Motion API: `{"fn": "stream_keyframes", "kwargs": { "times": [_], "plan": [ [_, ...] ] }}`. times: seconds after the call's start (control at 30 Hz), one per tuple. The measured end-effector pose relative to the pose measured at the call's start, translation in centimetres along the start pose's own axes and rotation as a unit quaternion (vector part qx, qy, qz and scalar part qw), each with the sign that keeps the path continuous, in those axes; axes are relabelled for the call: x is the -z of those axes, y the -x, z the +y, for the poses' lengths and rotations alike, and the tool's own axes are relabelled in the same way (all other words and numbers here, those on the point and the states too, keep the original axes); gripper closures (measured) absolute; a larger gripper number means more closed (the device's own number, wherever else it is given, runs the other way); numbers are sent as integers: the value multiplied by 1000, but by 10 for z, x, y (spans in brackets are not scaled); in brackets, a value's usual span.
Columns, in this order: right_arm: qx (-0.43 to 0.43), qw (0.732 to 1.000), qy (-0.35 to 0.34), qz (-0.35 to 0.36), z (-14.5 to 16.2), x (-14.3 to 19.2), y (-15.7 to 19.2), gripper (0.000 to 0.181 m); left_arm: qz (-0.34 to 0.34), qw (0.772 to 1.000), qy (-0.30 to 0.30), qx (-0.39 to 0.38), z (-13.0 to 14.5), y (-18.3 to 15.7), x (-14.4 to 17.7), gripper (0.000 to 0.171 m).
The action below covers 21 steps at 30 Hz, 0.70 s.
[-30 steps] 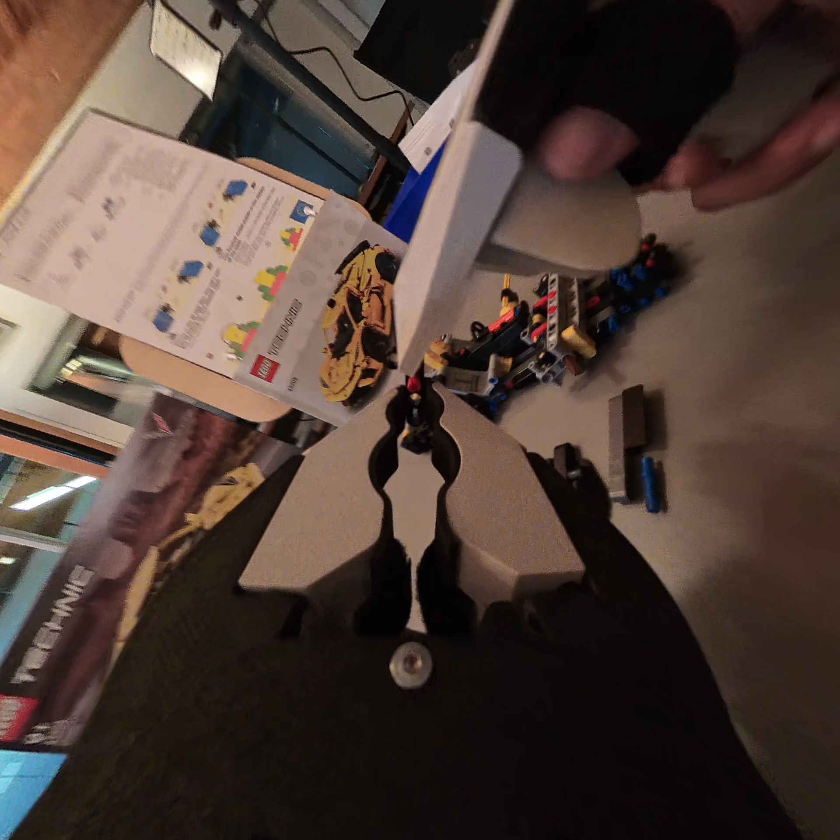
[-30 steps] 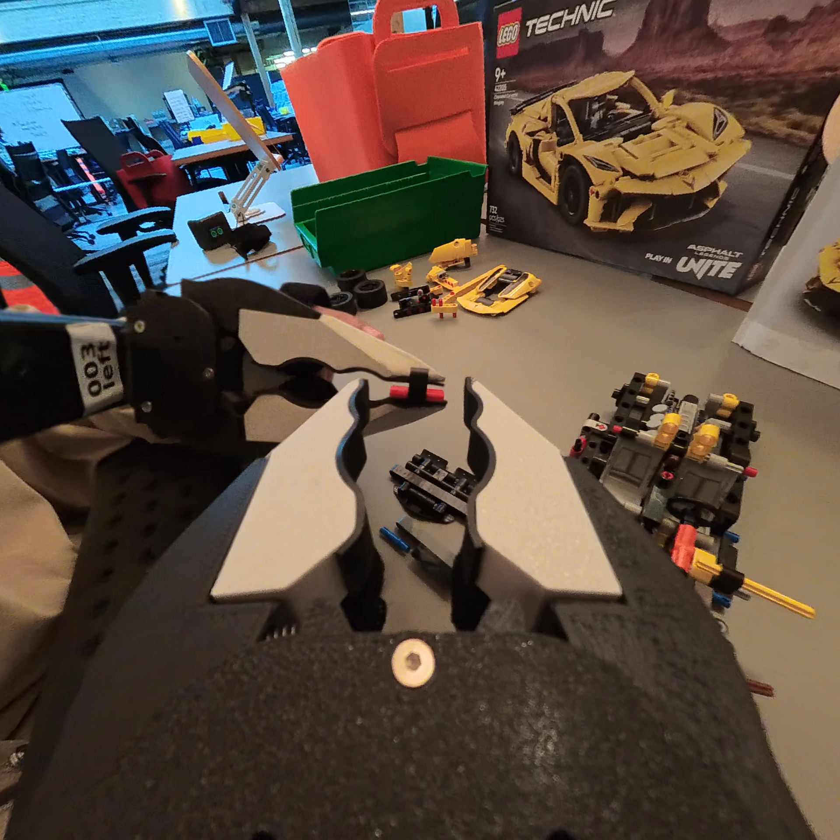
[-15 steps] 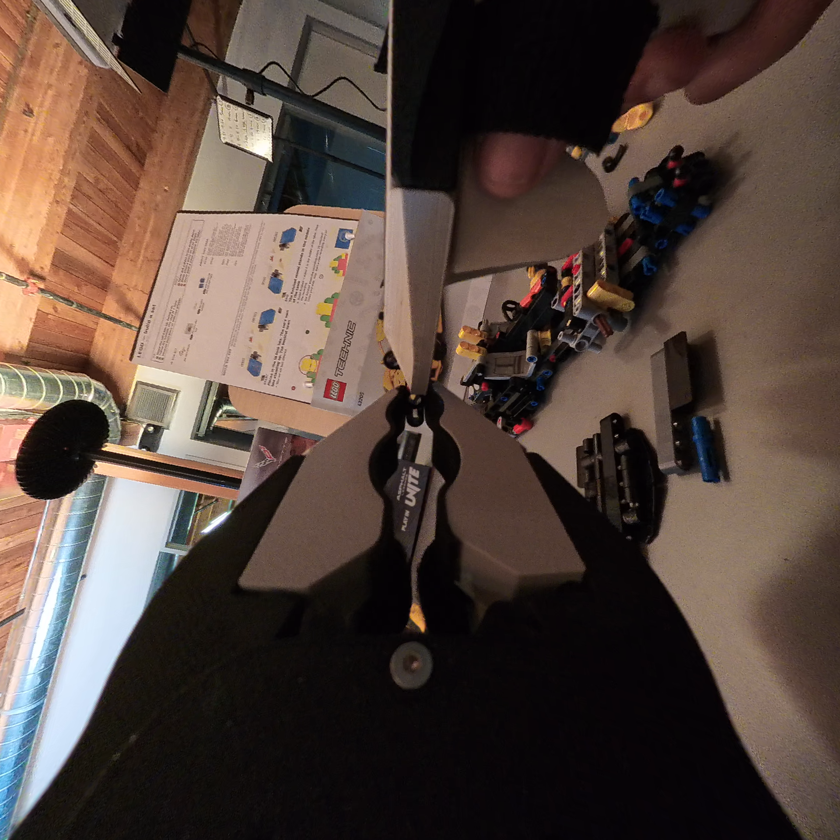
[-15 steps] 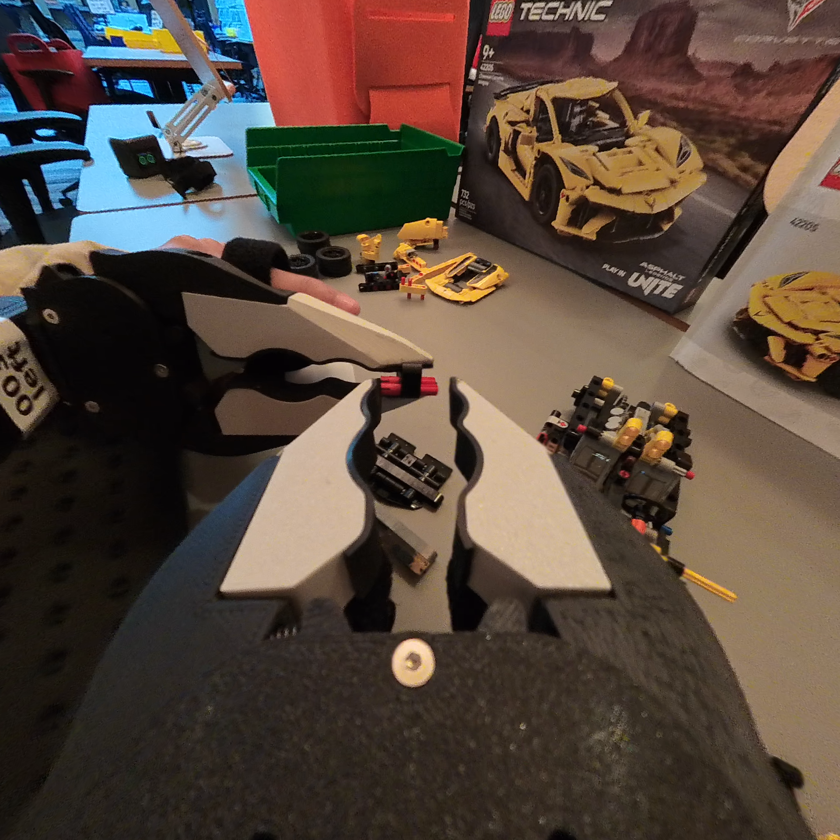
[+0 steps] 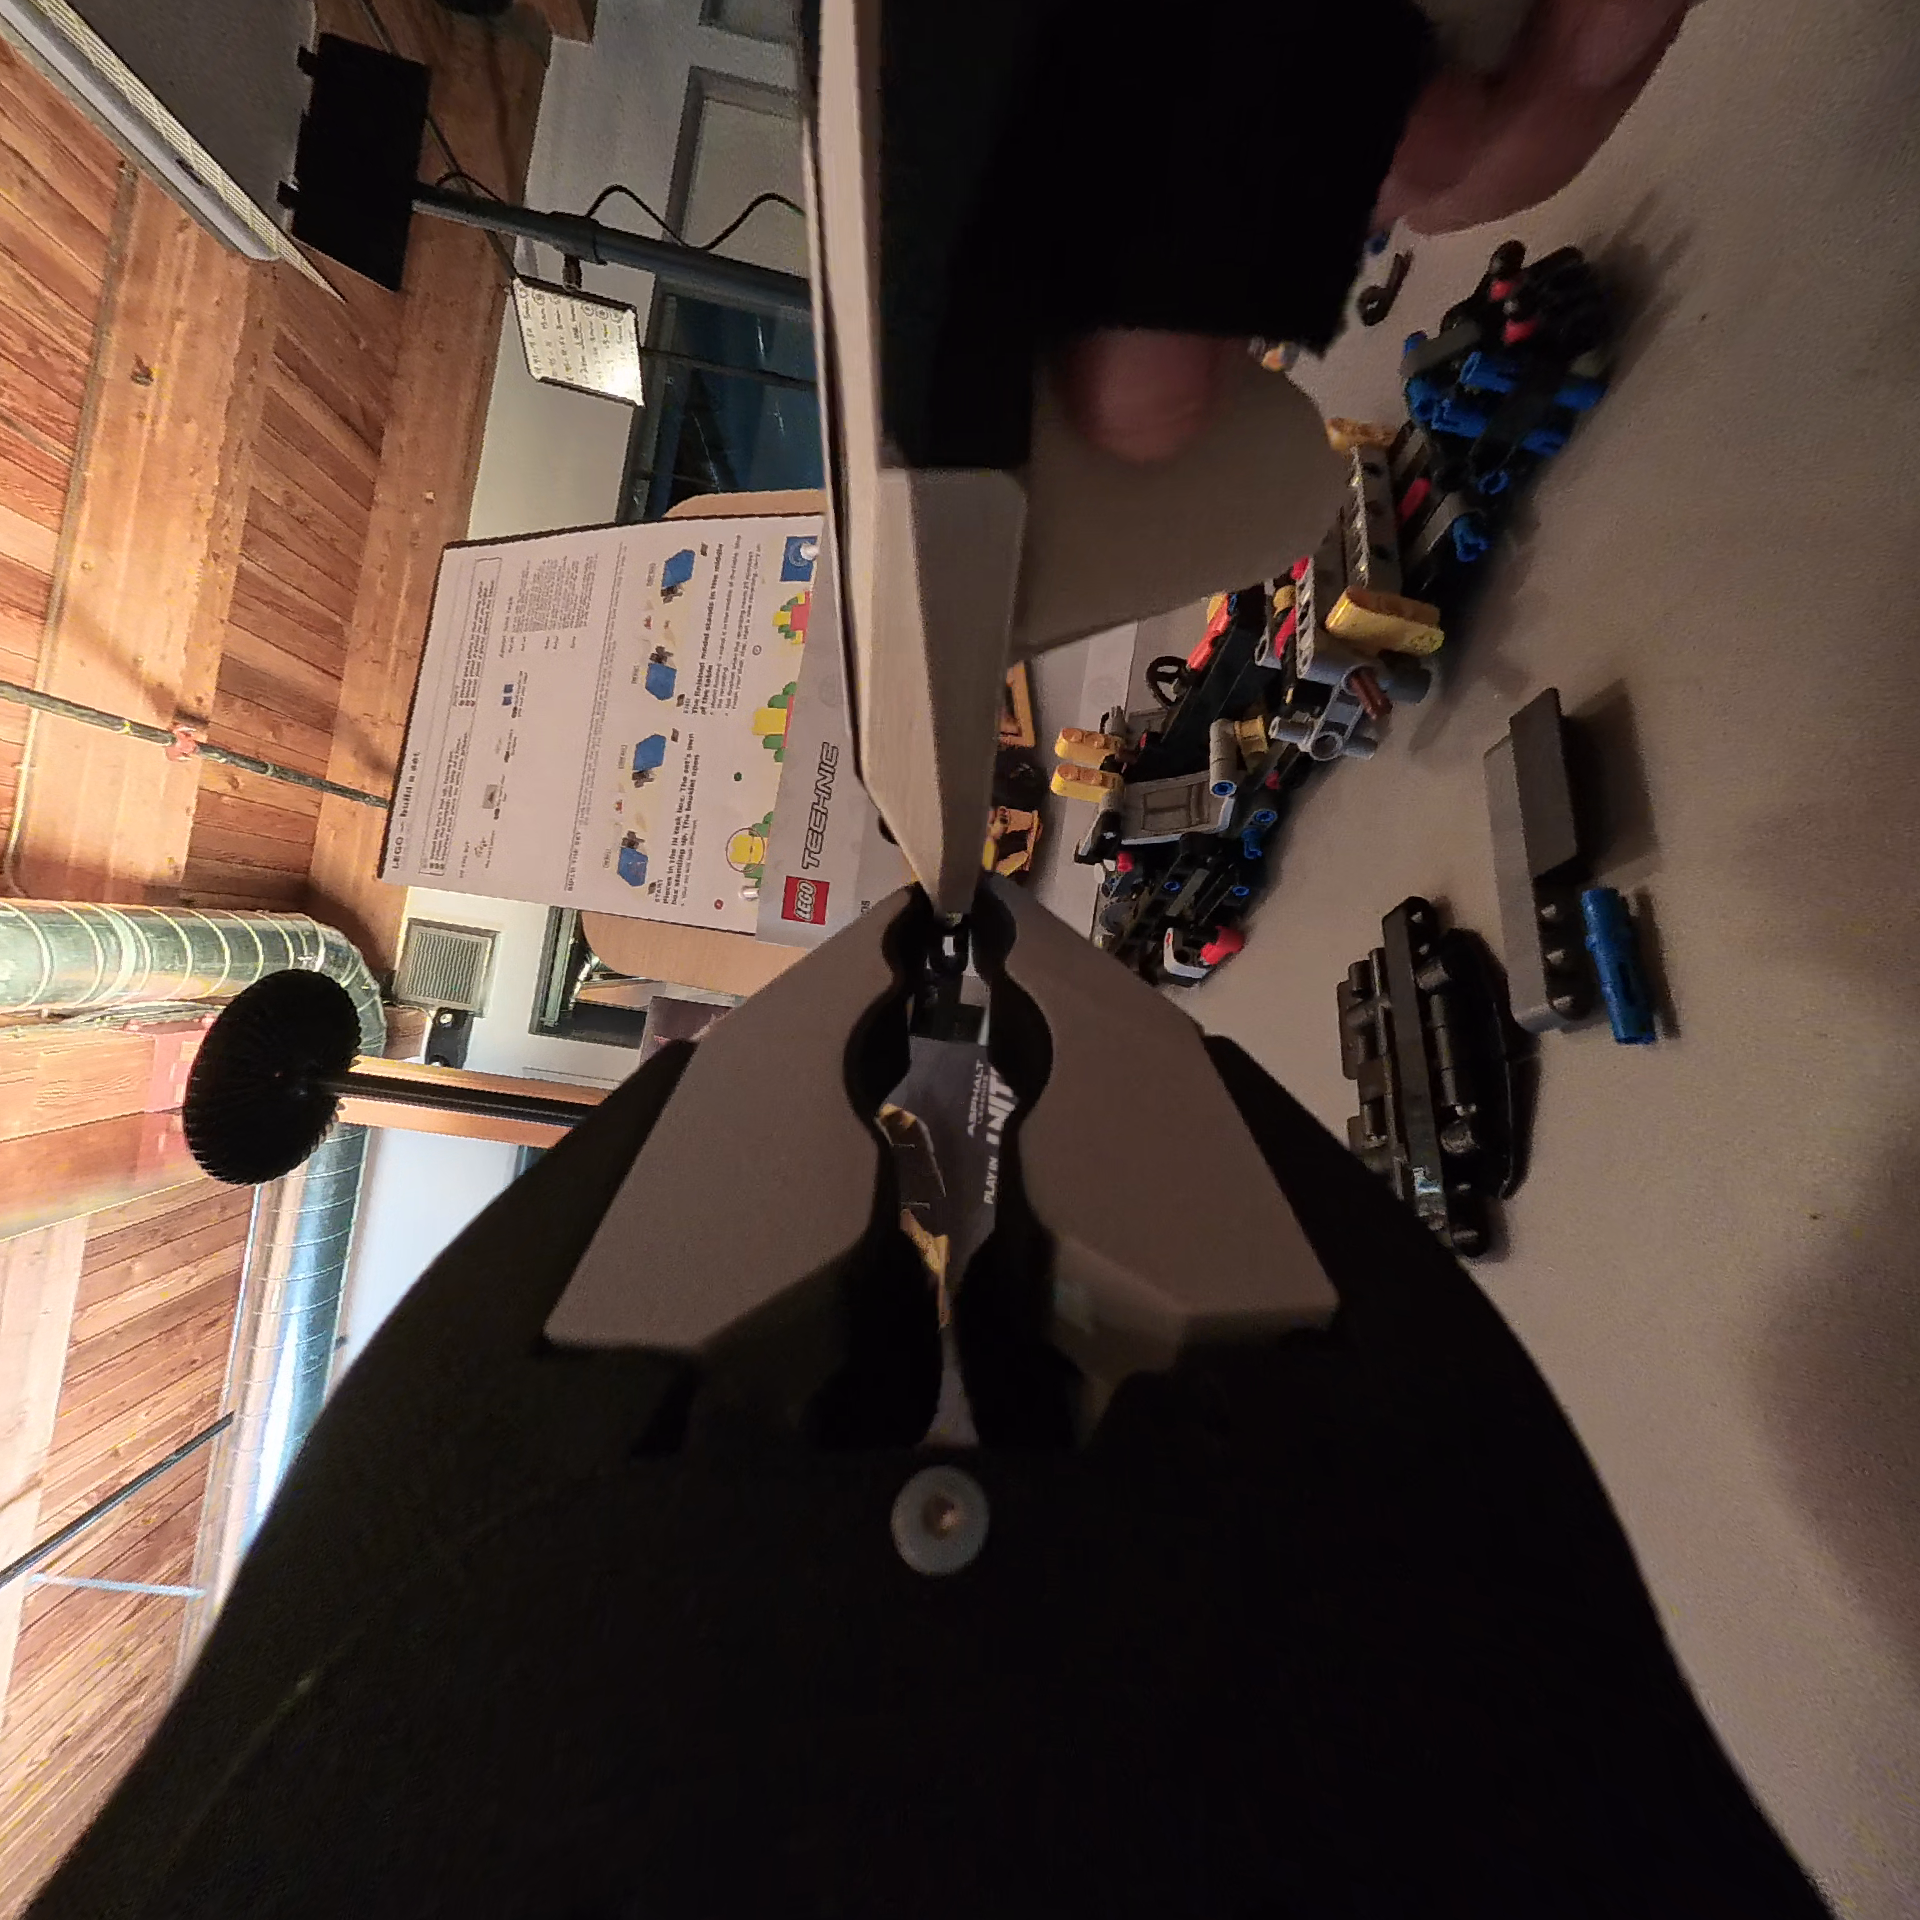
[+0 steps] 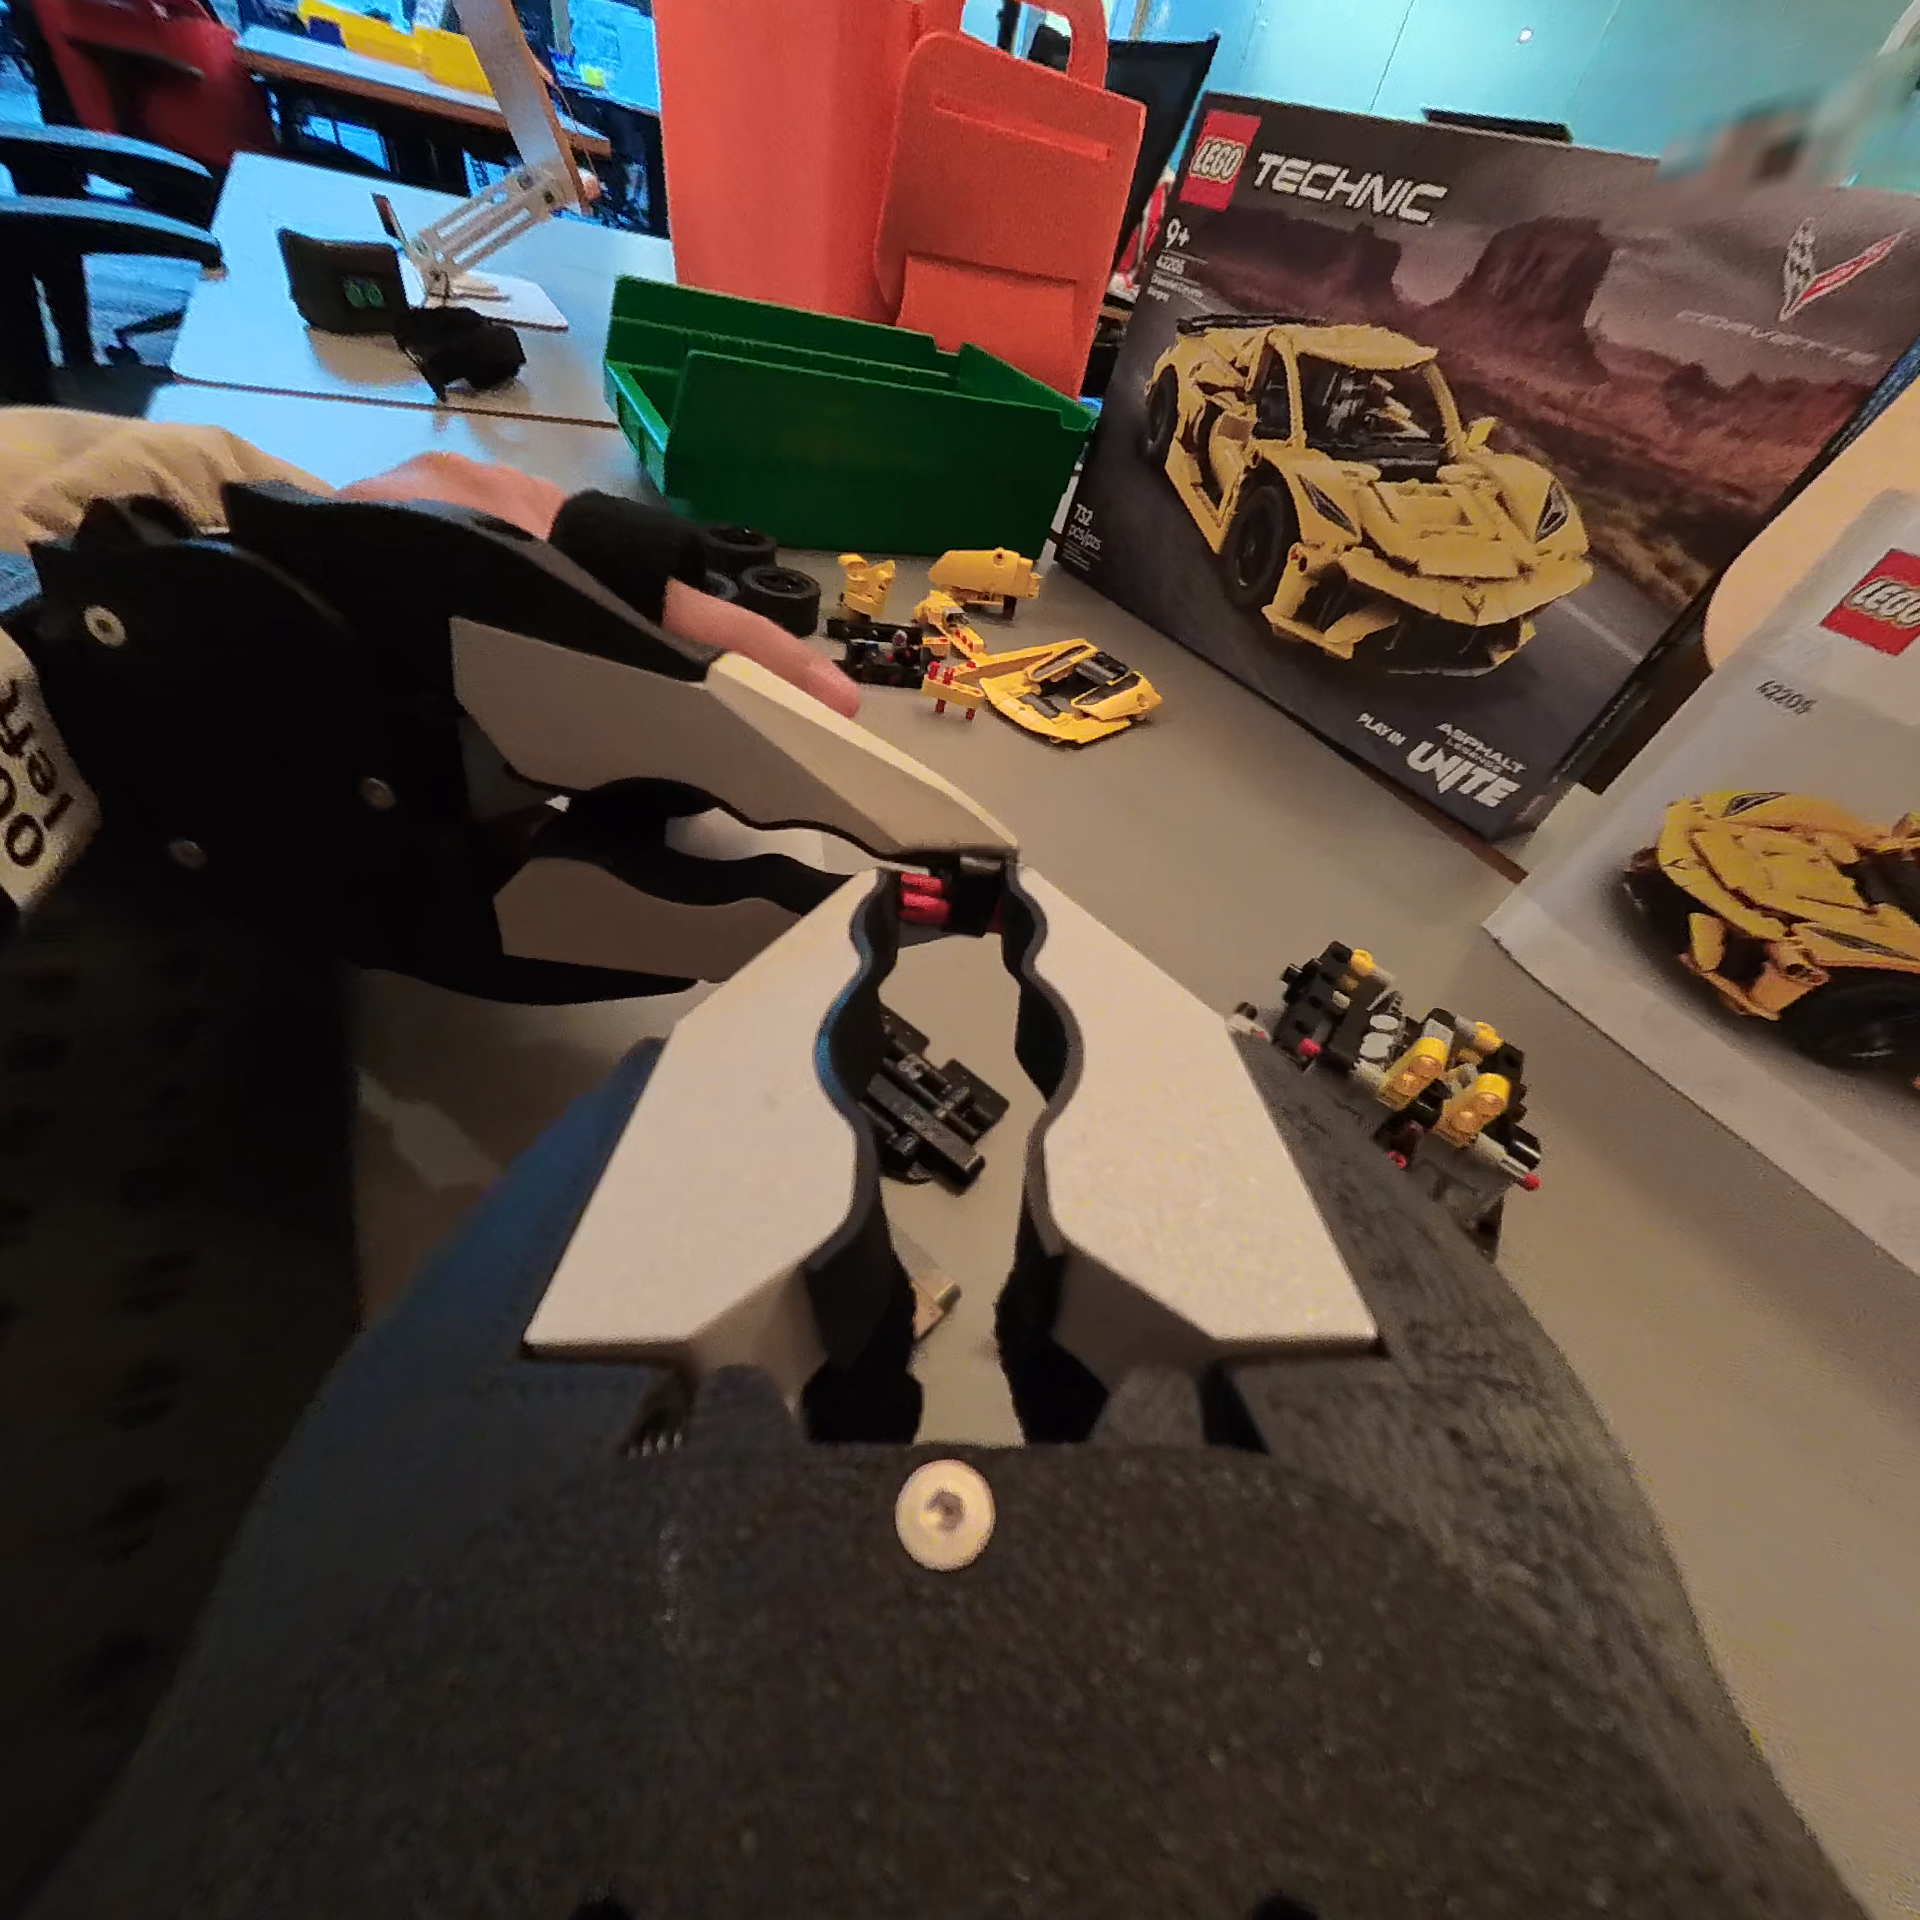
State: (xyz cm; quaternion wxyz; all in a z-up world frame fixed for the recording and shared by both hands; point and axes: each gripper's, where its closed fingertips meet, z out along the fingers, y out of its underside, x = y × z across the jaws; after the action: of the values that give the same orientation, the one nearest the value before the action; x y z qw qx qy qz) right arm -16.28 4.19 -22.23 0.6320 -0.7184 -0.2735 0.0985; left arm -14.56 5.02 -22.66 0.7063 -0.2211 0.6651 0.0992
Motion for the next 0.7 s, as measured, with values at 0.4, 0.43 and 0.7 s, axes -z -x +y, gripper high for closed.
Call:
{"fn": "stream_keyframes", "kwargs": {
  "times": [0.4, 0.43, 0.7],
  "plan": [
    [-64, 997, -9, -40, -1, 2, 2, 165, -5, 1000, 3, 8, -3, 2, 1, 165],
    [-79, 996, -12, -42, -2, 2, 1, 165, -5, 1000, 2, 12, -2, 2, 1, 165],
    [-101, 993, -50, -44, -12, 4, 1, 159, -34, 999, -17, 2, -5, 12, 4, 163]
  ]
}}
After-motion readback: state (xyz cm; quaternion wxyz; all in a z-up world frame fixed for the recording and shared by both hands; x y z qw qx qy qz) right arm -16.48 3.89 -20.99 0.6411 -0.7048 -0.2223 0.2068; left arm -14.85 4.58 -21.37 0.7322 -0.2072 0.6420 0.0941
